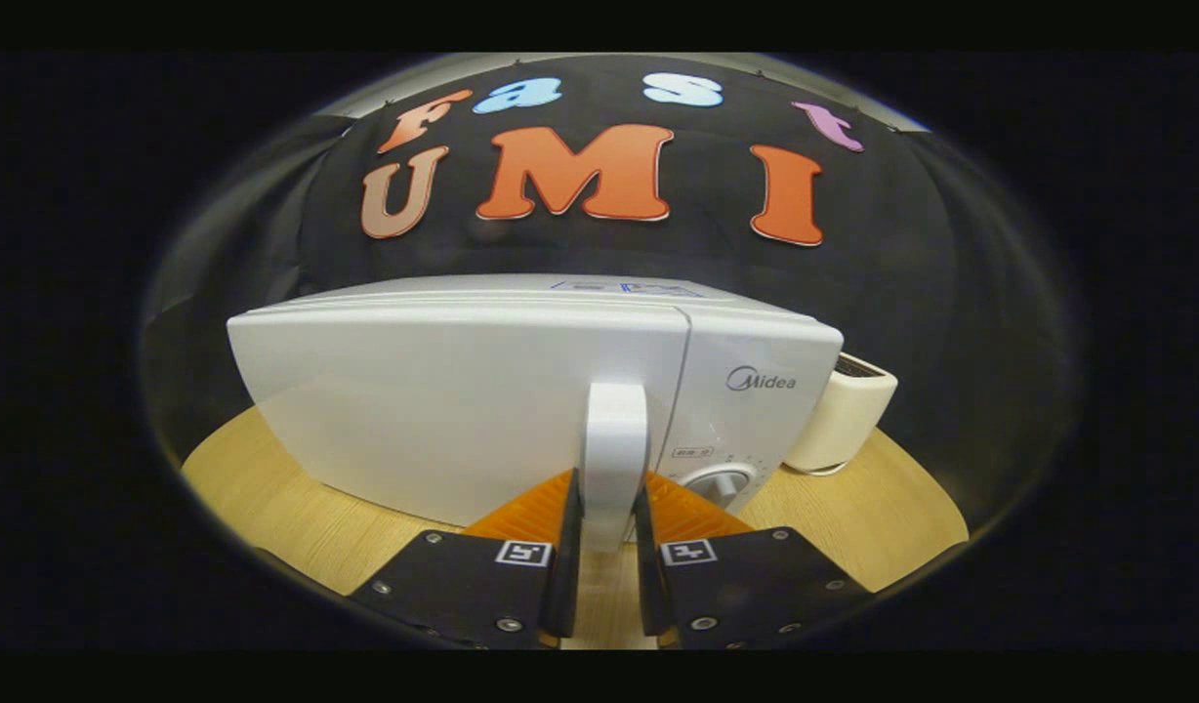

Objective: Open the microwave, put the food inside, and close the microwave door.

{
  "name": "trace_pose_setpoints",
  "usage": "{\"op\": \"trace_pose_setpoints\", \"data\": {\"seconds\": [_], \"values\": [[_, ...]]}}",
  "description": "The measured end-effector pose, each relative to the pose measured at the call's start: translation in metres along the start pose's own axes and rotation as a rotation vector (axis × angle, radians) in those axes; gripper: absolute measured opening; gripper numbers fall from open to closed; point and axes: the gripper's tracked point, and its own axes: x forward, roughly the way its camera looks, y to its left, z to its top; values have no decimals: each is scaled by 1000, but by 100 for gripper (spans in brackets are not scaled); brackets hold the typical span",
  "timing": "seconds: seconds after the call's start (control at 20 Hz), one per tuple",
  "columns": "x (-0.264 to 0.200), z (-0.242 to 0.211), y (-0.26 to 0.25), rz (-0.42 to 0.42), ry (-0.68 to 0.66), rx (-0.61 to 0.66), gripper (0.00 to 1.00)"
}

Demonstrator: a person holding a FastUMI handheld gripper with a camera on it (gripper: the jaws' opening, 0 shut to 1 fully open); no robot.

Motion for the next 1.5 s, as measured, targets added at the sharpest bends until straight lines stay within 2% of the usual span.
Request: {"op": "trace_pose_setpoints", "data": {"seconds": [0.45,1.3,1.4,1.5], "values": [[-2,1,-1,-18,9,18,14],[-8,-2,-2,-52,65,62,11],[-22,-9,1,-64,61,60,11],[-40,-9,4,-70,3,4,11]]}}
